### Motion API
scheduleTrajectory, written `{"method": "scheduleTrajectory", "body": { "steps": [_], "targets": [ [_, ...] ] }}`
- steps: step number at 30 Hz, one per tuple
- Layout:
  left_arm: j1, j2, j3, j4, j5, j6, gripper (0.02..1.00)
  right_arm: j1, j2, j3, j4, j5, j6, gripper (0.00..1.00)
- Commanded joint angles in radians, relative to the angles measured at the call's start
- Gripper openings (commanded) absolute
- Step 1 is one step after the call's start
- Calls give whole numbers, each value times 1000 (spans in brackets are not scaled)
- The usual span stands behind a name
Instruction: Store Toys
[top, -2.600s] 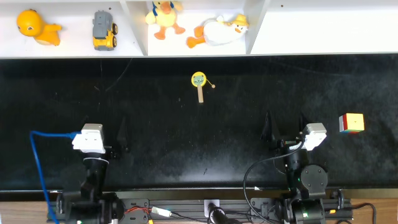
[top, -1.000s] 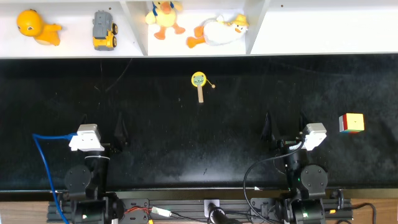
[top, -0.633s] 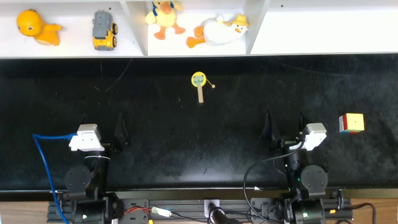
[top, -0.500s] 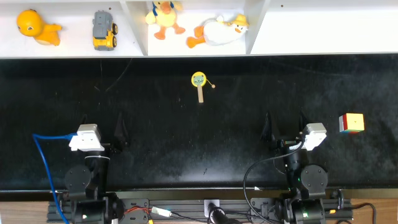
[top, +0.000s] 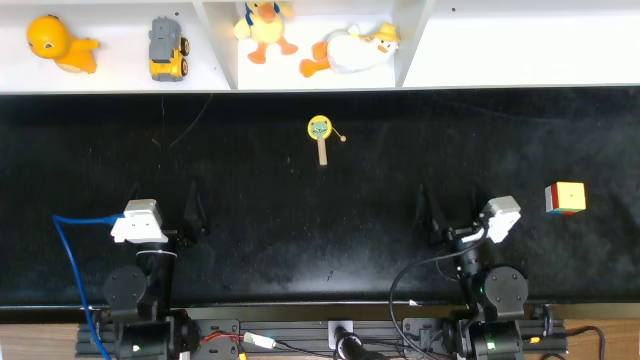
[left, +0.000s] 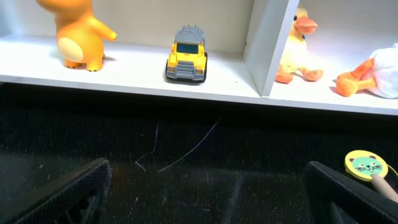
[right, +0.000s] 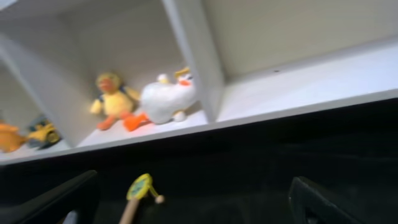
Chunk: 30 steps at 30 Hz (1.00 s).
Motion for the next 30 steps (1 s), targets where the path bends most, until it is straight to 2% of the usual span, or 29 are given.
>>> {"method": "scheduleTrajectory", "body": {
  "steps": [1,6,13,18,21,25,30],
  "targets": [
    [3,-12,-9,3,-5,-11,998,5,31,94,-77,-125,1,998],
    [3,-12,-9,3,-5,-11,998,6,194,315,-241,-127,-68,998],
    [3,-12,-9,3,-5,-11,996,8,575,689,-465,-212,-144,998],
    [3,-12,-9,3,-5,-11,998,67,803,910,-611,-212,-212,998],
    [3,-12,-9,3,-5,-11,998,157,923,1020,-672,-175,-209,996],
    [3,-12,-9,3,-5,-11,998,318,1081,1134,-761,-55,-159,998],
    [3,-12,-9,3,-5,-11,998,484,1254,1214,-833,56,-92,998]
  ]
}}
